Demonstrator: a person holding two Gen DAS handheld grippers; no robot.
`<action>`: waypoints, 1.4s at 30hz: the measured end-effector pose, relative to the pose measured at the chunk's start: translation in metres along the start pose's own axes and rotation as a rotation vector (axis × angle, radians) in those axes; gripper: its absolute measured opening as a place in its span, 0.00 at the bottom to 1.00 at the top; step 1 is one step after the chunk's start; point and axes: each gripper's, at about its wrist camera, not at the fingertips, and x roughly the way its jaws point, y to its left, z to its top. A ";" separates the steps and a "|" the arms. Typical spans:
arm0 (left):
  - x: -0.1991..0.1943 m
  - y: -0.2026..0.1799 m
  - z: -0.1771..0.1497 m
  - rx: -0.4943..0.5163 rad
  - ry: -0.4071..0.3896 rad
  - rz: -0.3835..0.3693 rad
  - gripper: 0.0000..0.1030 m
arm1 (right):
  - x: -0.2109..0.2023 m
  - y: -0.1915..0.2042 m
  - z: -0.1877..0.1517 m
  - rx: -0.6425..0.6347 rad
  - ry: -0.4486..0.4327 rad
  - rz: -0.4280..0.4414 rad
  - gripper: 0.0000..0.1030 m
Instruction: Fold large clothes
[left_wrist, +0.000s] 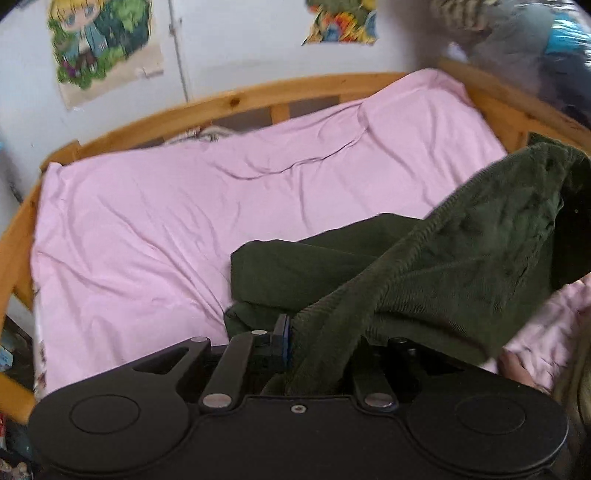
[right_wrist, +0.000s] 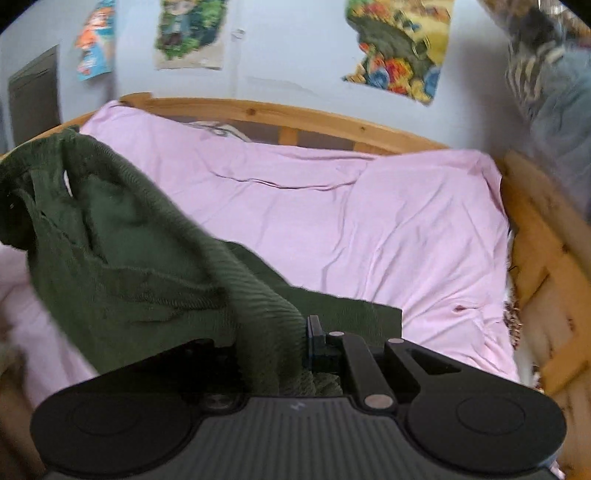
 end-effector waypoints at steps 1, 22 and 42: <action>0.015 0.006 0.007 -0.013 0.013 -0.001 0.13 | 0.012 -0.005 0.000 0.039 0.009 0.004 0.12; 0.059 0.059 -0.068 -0.428 0.006 -0.024 0.93 | 0.000 -0.031 -0.071 0.094 0.134 0.187 1.00; 0.088 0.047 -0.071 -0.433 0.070 -0.004 0.31 | 0.040 -0.110 -0.105 0.769 0.018 0.090 0.47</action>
